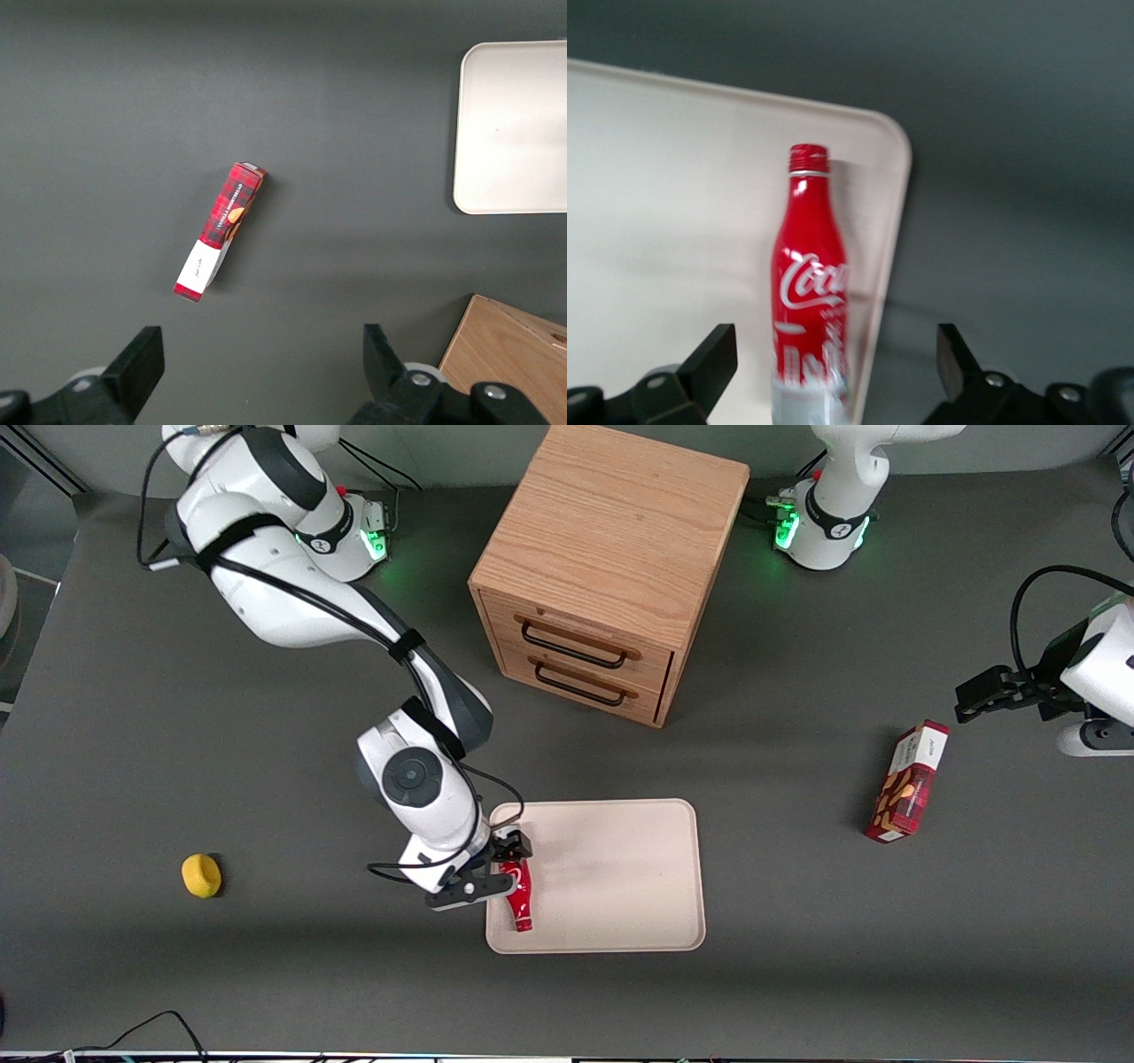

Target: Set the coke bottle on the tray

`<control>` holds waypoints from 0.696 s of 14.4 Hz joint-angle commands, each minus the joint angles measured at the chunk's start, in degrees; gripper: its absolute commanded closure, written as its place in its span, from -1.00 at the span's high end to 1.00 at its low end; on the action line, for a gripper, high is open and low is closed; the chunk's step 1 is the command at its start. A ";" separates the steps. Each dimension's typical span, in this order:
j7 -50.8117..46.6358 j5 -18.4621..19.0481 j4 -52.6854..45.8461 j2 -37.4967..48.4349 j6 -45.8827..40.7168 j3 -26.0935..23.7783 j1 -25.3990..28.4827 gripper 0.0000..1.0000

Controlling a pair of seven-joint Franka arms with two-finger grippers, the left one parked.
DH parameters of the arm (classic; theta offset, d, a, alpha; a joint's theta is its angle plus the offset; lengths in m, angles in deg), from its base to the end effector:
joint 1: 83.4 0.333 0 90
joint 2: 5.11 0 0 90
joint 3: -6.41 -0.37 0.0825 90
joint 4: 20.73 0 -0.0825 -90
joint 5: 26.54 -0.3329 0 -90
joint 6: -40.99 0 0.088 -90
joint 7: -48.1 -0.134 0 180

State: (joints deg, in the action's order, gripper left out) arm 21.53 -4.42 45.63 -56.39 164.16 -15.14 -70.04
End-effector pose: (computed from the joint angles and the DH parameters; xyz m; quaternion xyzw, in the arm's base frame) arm 0.7004 0.3369 0.3191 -0.9927 -0.0895 -0.0800 0.0142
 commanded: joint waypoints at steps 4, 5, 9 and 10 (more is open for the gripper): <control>0.46 -6.10 2.02 21.36 -26.28 0.18 -5.79 1.00; 0.46 -8.74 2.02 24.70 -29.54 0.88 -6.85 1.00; 0.20 -17.88 3.15 36.66 -44.49 9.22 -7.56 1.00; 0.38 -19.38 6.03 40.26 -45.29 11.68 -7.56 1.00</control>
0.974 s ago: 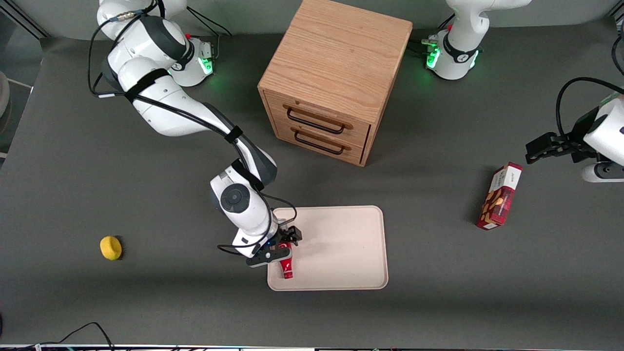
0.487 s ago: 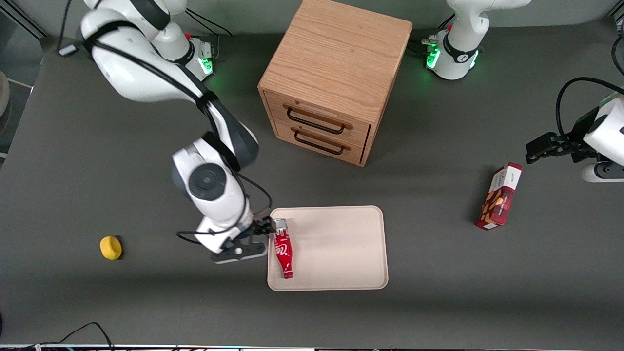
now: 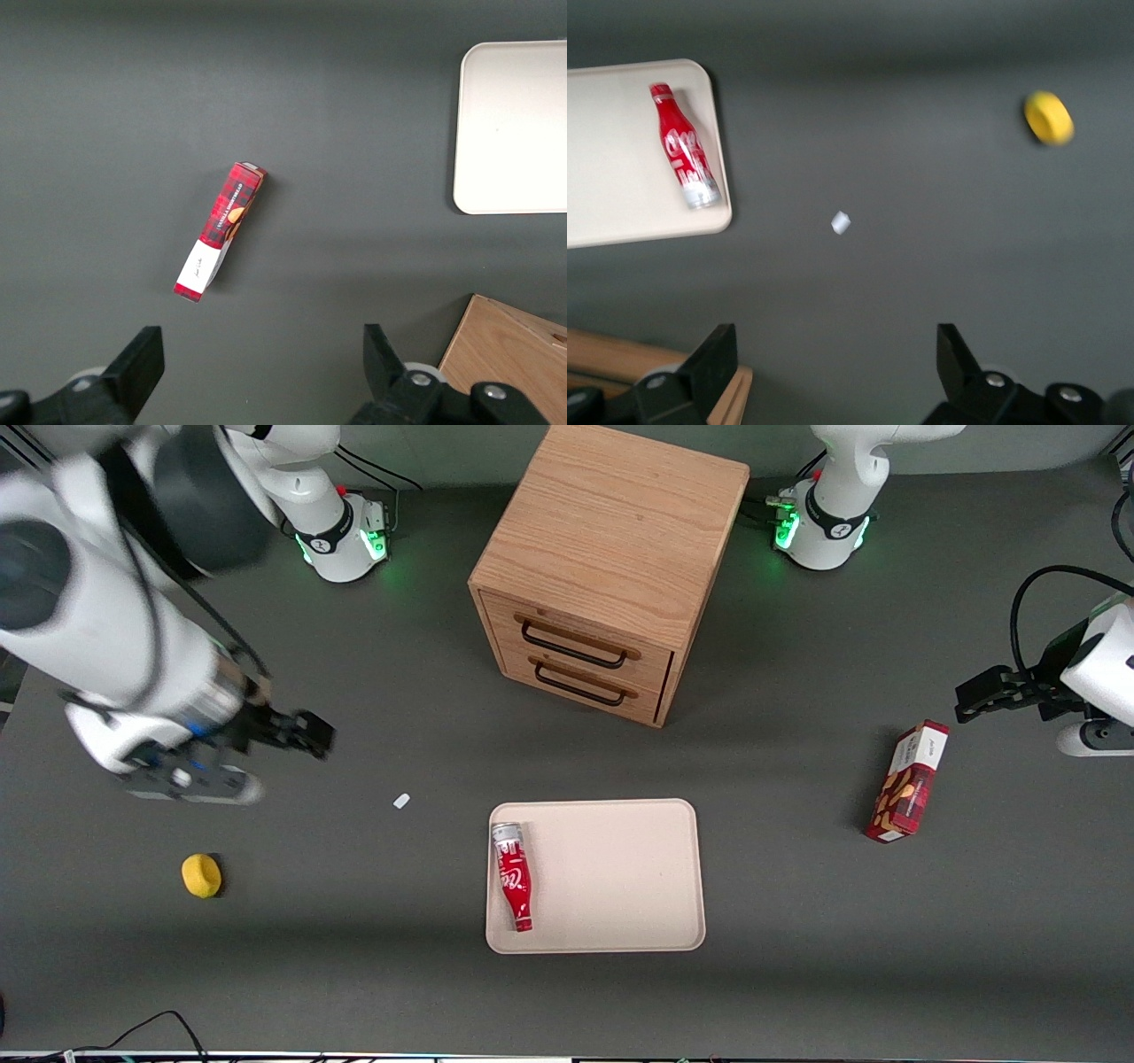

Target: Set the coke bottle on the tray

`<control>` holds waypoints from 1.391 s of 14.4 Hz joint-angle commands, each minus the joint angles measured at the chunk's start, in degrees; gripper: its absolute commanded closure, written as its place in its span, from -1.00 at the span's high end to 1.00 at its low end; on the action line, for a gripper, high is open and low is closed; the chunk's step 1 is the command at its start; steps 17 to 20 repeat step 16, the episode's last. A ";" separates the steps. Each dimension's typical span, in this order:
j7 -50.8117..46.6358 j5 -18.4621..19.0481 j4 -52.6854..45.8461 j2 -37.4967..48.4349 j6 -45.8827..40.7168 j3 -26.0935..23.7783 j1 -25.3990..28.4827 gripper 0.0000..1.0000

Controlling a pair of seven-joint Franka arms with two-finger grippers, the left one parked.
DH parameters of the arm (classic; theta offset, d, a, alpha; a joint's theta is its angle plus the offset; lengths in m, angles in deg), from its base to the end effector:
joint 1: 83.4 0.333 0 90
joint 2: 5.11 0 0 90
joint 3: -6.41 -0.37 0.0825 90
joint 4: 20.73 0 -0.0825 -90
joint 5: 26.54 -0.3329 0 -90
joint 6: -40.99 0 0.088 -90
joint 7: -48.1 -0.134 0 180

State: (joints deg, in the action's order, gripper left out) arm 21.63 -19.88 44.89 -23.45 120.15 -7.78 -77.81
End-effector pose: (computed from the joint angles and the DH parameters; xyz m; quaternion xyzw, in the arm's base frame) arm 0.5716 0.1545 0.6386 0.9965 -0.0717 -0.0273 0.0319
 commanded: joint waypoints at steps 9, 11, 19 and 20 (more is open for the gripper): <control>1.34 -7.72 44.06 37.59 8.73 13.13 0.47 1.00; 1.43 -7.72 41.88 36.10 8.38 13.22 0.47 1.00; 1.07 -7.54 28.34 25.91 1.80 16.46 0.91 1.00; 1.07 -7.54 28.34 25.91 1.80 16.46 0.91 1.00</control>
